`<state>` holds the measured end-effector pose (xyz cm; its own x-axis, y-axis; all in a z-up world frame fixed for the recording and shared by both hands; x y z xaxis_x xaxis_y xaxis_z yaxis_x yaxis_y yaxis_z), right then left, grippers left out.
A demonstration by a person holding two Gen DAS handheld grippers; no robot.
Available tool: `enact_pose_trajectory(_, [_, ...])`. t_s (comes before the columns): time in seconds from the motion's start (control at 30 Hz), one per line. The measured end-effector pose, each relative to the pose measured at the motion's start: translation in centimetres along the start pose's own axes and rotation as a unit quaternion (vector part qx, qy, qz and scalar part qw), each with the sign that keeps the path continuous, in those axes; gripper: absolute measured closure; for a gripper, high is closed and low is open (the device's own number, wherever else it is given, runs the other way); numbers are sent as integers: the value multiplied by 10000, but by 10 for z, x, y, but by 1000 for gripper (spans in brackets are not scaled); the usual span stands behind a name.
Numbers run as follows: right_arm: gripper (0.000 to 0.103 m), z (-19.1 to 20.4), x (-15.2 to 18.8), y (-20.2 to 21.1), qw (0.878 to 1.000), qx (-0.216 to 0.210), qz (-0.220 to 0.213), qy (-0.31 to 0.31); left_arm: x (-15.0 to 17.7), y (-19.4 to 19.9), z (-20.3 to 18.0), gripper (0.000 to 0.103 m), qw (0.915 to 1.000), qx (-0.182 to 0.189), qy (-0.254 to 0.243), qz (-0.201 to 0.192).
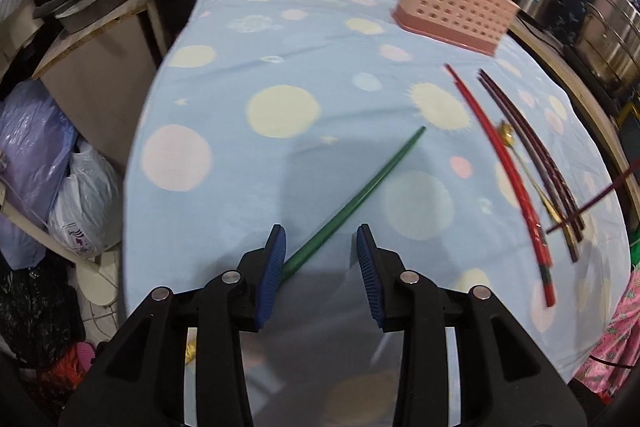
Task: Organize utensils
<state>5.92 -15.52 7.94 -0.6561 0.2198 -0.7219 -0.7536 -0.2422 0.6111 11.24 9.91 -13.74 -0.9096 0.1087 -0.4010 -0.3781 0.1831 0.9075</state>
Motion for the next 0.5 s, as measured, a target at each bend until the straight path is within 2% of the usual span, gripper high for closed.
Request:
enact_pose_trajectory(0.13, [96,-7,2,2,10000,20,-10,-56,8,-1,-38,68,9992,378,-4,115])
enact_pose_trajectory(0.23, [95,-14,3,4,9999,51,-11,-103,13,-3,-71,68,9986,480,-162,161])
enact_pose_trajectory(0.33, [96,-20,6,6,9998,70,-4,-161,13,-8,-95,69,9990,159,-422,74])
enact_pose_trajectory(0.4, [95,-24,8,7,9998,87,-7,-197,13,-10,-101,76,9988,11,-479,34])
enact_pose_trajectory(0.5, [96,-27,8,10,9997,96,-27,-224,9,-11,-102,82,9989,72,-448,61])
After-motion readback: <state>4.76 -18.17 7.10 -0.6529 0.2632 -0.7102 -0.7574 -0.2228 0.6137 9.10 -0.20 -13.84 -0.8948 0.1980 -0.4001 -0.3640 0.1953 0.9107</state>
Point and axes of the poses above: each gripper's, at about its wrist camera, not at the fingertips, and y roughly against the way its jaws point, z to its left, x to its underside, the point moved 10 cm from there along -y, roughly the way its jaws point, and after that the axes turned 7 degrees about z, right-handed, at the moved point
